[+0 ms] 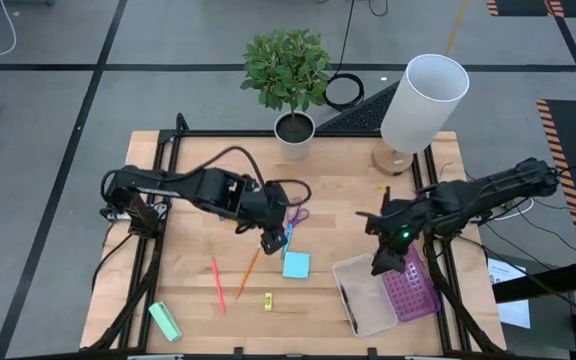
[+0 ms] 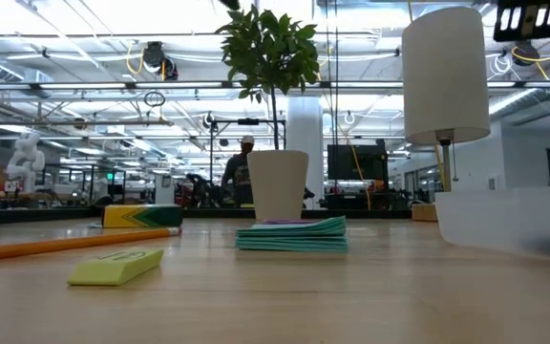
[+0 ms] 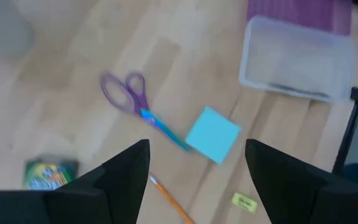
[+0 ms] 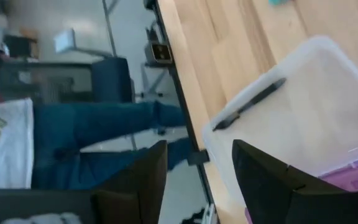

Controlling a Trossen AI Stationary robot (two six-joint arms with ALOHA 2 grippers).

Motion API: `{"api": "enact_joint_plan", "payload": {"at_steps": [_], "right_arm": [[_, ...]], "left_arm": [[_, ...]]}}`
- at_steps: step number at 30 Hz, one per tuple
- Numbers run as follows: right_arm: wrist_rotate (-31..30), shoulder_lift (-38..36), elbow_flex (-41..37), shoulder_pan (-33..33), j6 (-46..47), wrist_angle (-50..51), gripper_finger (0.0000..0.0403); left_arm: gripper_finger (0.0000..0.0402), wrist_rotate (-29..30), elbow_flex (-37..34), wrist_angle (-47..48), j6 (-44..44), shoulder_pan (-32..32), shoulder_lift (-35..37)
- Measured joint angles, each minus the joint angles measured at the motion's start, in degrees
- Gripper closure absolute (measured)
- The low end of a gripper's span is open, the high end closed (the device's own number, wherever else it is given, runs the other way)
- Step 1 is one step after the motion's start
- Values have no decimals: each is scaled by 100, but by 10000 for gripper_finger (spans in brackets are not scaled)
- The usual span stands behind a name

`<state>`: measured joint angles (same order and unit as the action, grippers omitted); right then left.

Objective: Pack school essentials
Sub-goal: Put the orange pencil into the purple supply box

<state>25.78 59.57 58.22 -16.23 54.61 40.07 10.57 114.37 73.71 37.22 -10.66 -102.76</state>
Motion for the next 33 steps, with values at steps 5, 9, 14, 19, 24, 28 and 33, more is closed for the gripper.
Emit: {"api": "enact_joint_plan", "payload": {"at_steps": [5,9,14,19,24,28,33], "right_arm": [[-479,-432,0,2,-248,-103,229],[-804,-705,0,11,-603,-233,229],[-1307,-949,0,11,-764,-257,229],[-1802,-1043,2,11,-927,-260,229],[-2025,-1044,2,13,-1079,-330,229],[-2150,-1044,2,13,-1164,-601,229],[-2153,-1044,2,13,-1229,-820,229]], "left_arm": [[133,-64,-496,-16,844,-127,0],[133,-526,-1045,-32,1549,-185,0],[133,-980,-1810,-20,2402,-183,0],[133,-1368,-2436,-151,2827,-184,0],[133,-1608,-3007,-716,2981,-146,0],[133,-1633,-3397,-1187,3226,-148,2],[149,-1661,-3724,-1572,3262,-171,2]]}}
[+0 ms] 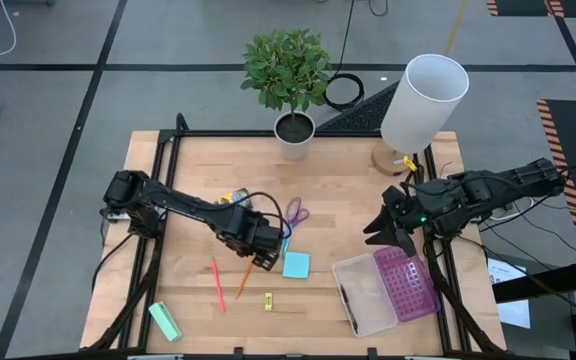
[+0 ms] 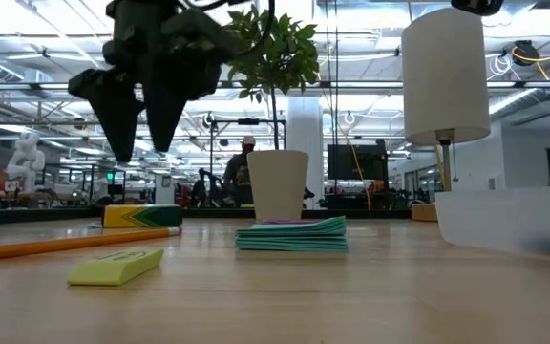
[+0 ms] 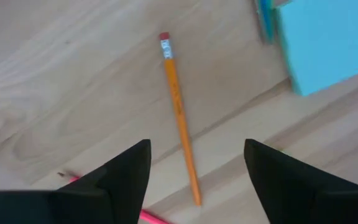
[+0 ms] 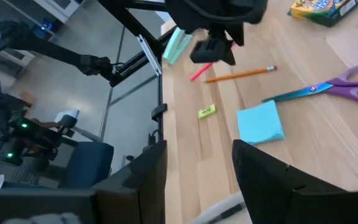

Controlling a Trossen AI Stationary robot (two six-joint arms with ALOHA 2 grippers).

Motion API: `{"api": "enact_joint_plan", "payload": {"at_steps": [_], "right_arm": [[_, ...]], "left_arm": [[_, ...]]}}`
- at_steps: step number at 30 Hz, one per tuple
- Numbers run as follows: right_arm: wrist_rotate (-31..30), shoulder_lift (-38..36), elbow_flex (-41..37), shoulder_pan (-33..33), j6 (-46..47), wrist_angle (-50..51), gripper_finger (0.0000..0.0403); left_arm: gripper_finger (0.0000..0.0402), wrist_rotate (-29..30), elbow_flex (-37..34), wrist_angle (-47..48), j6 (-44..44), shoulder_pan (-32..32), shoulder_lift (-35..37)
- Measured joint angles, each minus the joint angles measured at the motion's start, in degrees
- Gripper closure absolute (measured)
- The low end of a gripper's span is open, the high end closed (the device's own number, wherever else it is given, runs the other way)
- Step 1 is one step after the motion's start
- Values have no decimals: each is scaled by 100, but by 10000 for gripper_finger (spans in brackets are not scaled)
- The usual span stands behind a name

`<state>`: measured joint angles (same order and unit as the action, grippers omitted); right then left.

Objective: Pack school essentials
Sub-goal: Put the orange pencil into the purple supply box

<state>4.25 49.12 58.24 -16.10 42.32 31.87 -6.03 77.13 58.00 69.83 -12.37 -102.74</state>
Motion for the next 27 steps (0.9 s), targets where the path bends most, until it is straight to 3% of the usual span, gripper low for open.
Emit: {"api": "enact_joint_plan", "payload": {"at_steps": [10,27], "right_arm": [[0,0,0,0,-131,-40,229],[-2,0,0,0,-304,-38,229]], "left_arm": [[214,-15,-712,-744,413,-64,0],[220,220,-1048,-1293,365,-490,-83]]}}
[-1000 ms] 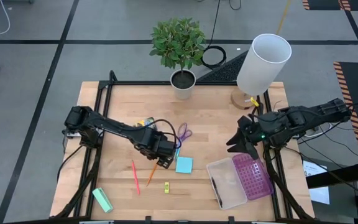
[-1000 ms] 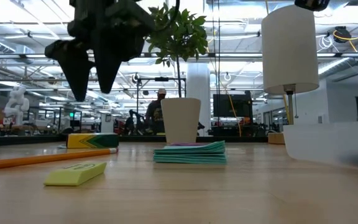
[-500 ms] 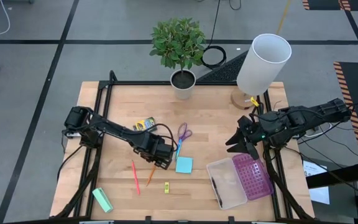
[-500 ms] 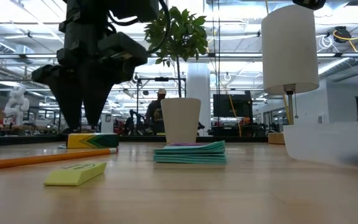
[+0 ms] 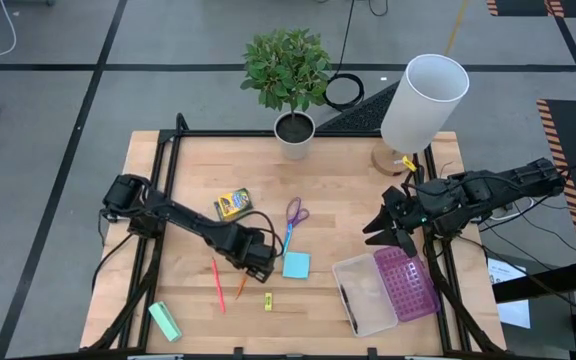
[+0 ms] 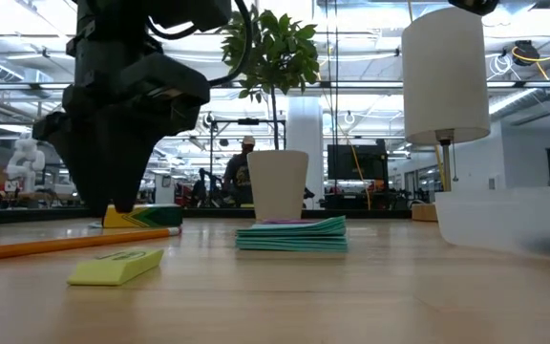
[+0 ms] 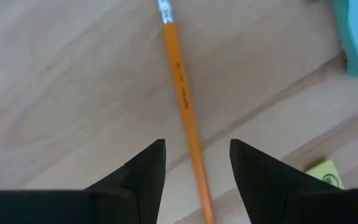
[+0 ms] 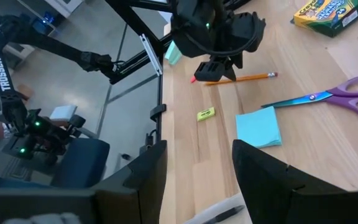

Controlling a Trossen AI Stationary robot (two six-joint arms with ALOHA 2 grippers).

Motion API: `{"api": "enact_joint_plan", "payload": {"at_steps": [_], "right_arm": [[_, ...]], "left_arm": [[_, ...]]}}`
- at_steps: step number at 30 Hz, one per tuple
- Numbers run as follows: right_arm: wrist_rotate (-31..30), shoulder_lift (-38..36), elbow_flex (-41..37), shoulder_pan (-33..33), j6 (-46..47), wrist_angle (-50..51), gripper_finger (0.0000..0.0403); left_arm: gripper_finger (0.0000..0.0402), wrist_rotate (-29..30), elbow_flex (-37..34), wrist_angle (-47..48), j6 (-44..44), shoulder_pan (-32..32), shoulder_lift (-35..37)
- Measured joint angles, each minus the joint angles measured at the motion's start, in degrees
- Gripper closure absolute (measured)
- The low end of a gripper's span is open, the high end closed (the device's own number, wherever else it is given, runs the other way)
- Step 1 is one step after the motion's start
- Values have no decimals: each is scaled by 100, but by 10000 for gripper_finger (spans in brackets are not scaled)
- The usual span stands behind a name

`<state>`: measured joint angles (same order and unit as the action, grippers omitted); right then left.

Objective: Pack school essentials
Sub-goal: Put the orange pencil into the purple supply box

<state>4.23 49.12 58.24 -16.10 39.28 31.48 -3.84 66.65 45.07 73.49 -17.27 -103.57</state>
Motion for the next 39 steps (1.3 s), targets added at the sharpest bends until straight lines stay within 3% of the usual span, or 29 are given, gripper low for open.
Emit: {"api": "enact_joint_plan", "payload": {"at_steps": [23,39], "right_arm": [[-146,-232,4,-2,-133,-54,229],[-131,-302,4,-2,-129,-49,229]], "left_arm": [[223,-11,31,-232,-109,-338,-562],[366,125,15,-243,-32,-342,-584]]}}
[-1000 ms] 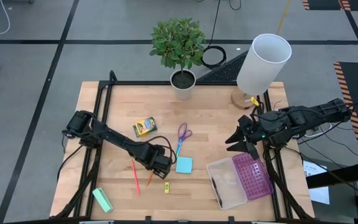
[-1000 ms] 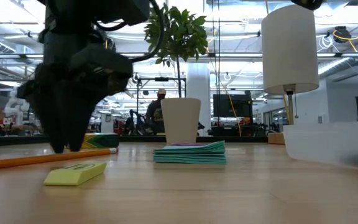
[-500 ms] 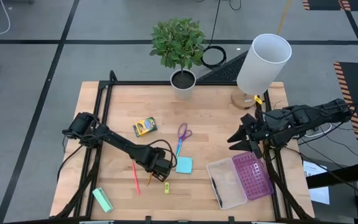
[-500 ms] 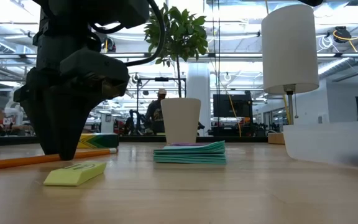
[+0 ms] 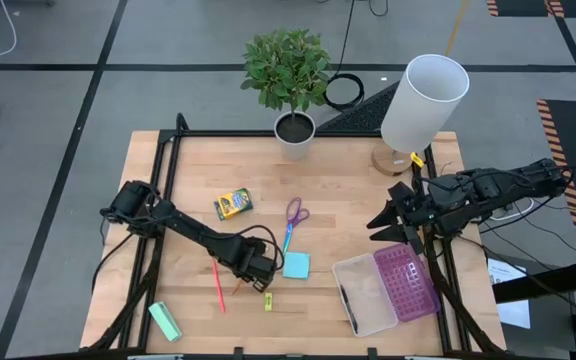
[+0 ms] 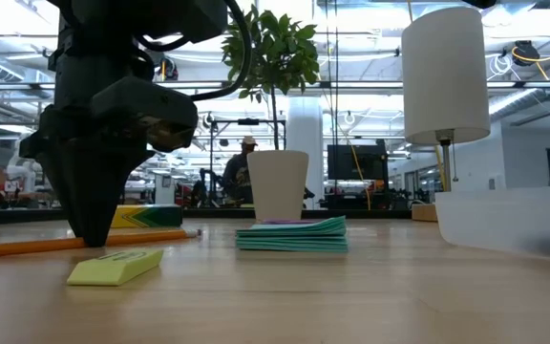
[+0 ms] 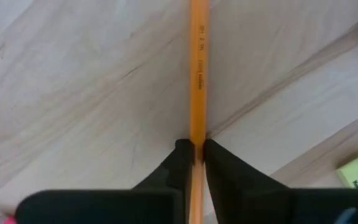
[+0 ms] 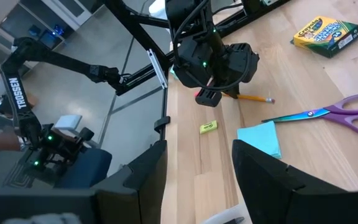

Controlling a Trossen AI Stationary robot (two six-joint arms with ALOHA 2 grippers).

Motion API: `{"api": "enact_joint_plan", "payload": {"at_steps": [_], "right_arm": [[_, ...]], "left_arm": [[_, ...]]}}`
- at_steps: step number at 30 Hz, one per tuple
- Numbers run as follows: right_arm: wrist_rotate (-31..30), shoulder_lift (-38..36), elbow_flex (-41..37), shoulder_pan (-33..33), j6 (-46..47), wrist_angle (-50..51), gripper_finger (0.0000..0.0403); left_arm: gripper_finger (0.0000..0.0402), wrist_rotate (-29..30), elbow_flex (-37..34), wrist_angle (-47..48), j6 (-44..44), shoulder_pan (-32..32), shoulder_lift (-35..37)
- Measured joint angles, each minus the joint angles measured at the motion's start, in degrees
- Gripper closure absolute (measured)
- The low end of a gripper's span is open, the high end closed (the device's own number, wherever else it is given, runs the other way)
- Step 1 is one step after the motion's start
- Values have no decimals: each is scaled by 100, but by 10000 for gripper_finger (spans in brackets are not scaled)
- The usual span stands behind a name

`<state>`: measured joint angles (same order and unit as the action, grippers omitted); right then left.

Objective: Pack school essentials
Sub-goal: Put the orange pencil into the purple supply box

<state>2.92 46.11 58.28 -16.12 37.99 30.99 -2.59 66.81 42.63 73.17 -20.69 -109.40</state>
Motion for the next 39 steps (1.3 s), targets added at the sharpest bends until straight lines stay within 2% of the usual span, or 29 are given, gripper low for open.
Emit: {"api": "enact_joint_plan", "payload": {"at_steps": [5,20,27,39], "right_arm": [[8,0,0,0,-10,1,229],[31,-121,0,0,125,3,229],[30,-269,-2,-24,366,5,229],[0,-284,-2,-212,418,5,229]], "left_arm": [[384,-4,57,26,103,2,0],[372,109,631,632,13,114,-44],[371,182,1161,1018,-130,168,-32],[371,629,2321,1491,-297,186,-17]]}}
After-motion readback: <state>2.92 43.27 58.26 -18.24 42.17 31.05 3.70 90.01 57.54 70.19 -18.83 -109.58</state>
